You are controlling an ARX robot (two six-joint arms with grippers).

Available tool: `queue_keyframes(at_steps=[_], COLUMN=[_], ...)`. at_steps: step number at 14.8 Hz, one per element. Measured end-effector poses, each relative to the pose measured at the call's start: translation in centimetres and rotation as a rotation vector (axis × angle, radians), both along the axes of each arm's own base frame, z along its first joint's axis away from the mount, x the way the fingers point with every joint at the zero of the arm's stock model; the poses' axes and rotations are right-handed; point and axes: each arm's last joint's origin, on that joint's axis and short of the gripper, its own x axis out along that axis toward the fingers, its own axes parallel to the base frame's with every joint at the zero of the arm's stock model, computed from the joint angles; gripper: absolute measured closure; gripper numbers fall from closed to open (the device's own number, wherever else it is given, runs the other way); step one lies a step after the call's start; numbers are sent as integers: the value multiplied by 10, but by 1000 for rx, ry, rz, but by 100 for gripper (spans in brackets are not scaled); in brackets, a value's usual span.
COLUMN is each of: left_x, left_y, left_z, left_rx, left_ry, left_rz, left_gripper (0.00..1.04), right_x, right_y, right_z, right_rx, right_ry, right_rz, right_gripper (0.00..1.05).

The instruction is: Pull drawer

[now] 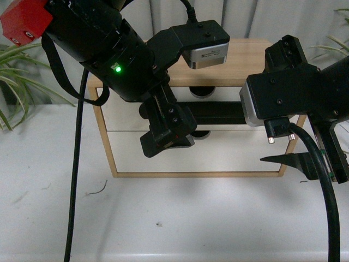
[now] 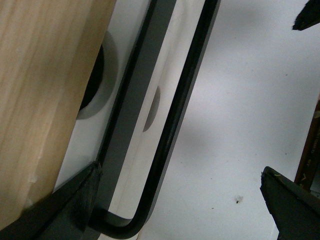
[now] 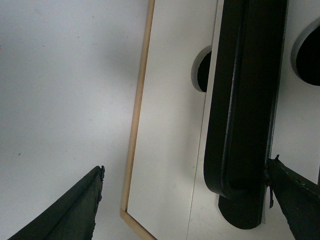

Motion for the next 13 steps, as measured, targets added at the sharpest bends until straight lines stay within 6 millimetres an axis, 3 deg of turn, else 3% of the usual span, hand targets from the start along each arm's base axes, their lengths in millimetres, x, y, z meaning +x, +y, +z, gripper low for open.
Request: queue_keyframes(at_steps=[13], left_x=[-5], left_y=[0], left_z=[-26], left_rx=[8], left_ry=[49], left_rz=[-30], left_gripper=[7], right_x=[2], right_y=[7], right_z=[-30], right_rx=[-8], right_ry=[38], right_rz=[3], right_gripper=[6])
